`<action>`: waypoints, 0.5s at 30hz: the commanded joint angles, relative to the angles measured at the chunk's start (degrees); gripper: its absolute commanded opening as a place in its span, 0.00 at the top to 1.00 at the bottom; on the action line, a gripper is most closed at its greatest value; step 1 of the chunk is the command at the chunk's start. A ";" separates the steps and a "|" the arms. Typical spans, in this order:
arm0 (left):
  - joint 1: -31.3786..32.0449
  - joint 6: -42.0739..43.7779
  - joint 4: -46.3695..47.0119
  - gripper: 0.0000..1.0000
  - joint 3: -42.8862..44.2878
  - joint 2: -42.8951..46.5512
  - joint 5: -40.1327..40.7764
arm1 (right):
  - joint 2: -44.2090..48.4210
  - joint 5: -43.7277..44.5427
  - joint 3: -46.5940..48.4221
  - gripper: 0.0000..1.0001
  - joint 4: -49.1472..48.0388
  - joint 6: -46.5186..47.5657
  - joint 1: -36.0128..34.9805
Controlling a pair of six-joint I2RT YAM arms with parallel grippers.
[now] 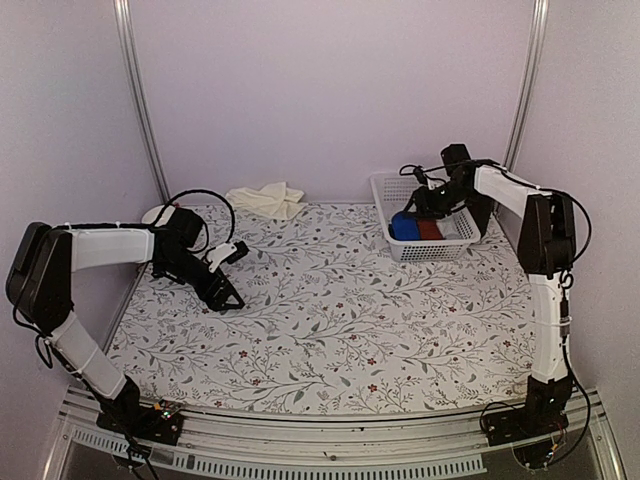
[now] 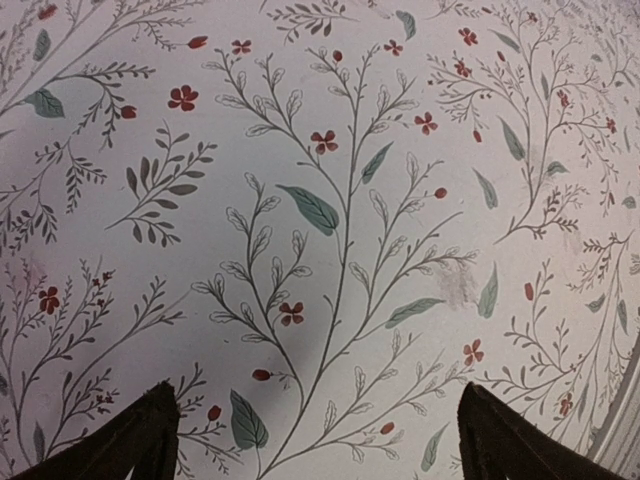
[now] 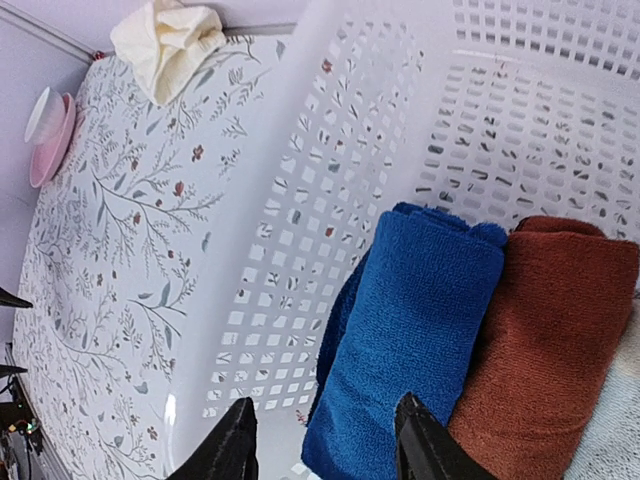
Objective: Roll the towels
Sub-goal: Place the towel in the bin.
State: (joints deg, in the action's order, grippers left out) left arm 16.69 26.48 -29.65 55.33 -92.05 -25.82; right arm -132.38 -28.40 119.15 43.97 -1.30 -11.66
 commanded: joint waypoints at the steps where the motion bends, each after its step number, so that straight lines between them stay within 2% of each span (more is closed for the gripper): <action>1: -0.37 -0.02 -0.06 0.03 -0.12 -0.61 0.10 | 4.63 1.75 -0.70 0.55 -3.19 -0.41 -0.46; 8: -0.39 0.23 -0.23 0.03 0.04 -0.30 0.17 | 2.47 3.28 -0.24 0.61 -6.88 -1.47 -0.53; 15: -0.53 0.16 0.09 0.03 0.33 0.50 1.37 | -5.52 3.92 3.70 0.64 -7.88 -2.38 -1.00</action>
State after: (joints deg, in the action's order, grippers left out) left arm 16.69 26.50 -29.69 55.33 -92.05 -25.26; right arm -132.68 -25.78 121.16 37.63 -2.76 -11.92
